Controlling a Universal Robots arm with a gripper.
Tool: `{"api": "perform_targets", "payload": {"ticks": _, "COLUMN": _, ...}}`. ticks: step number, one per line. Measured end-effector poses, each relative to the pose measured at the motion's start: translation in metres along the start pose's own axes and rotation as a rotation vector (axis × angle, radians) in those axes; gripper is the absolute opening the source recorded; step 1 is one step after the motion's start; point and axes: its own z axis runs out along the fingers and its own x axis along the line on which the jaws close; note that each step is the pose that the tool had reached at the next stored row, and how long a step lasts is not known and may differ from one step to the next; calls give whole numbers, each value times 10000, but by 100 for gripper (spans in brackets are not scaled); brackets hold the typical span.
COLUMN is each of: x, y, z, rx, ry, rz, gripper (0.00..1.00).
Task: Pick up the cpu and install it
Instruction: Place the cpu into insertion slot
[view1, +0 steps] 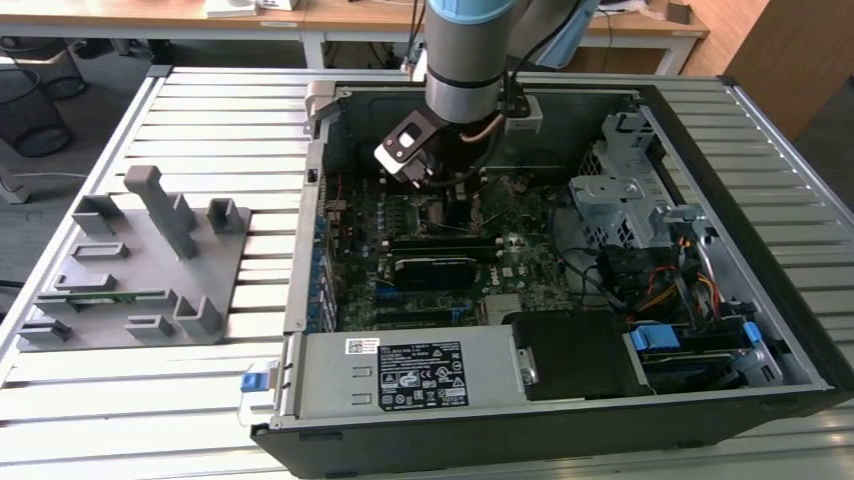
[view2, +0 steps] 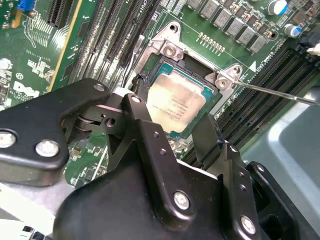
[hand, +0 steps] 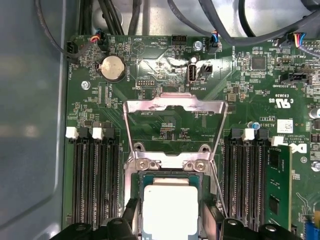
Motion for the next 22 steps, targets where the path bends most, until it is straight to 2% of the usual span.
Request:
{"api": "perform_targets", "payload": {"ticks": 2, "x": 1, "y": 1, "z": -29, "rx": 3, "ry": -2, "rz": 0, "gripper": 62}}
{"api": "perform_targets", "payload": {"ticks": 3, "x": 1, "y": 1, "z": -38, "rx": 4, "ry": -1, "rz": 0, "gripper": 60}}
{"api": "perform_targets", "payload": {"ticks": 4, "x": 1, "y": 2, "z": -45, "rx": 6, "ry": -1, "rz": 1, "gripper": 54}}
{"api": "perform_targets", "payload": {"ticks": 5, "x": 1, "y": 2, "z": -52, "rx": 7, "ry": -1, "rz": 2, "gripper": 54}}
{"api": "perform_targets", "payload": {"ticks": 8, "x": 2, "y": 4, "z": -68, "rx": 11, "ry": -1, "rz": 5, "gripper": 36}}
{"api": "perform_targets", "payload": {"ticks": 9, "x": 2, "y": 4, "z": -74, "rx": 13, "ry": -1, "rz": 5, "gripper": 36}}
{"api": "perform_targets", "payload": {"ticks": 11, "x": 2, "y": 5, "z": -85, "rx": 17, "ry": -1, "rz": 5, "gripper": 24}}
{"api": "perform_targets", "payload": {"ticks": 12, "x": 2, "y": 5, "z": -91, "rx": 19, "ry": -2, "rz": 5, "gripper": 24}}
{"api": "perform_targets", "payload": {"ticks": 14, "x": 3, "y": 6, "z": -101, "rx": 21, "ry": -1, "rz": 6, "gripper": 13}}
{"api": "perform_targets", "payload": {"ticks": 22, "x": 3, "y": 7, "z": -121, "rx": 21, "ry": 1, "rz": 9, "gripper": 11}}
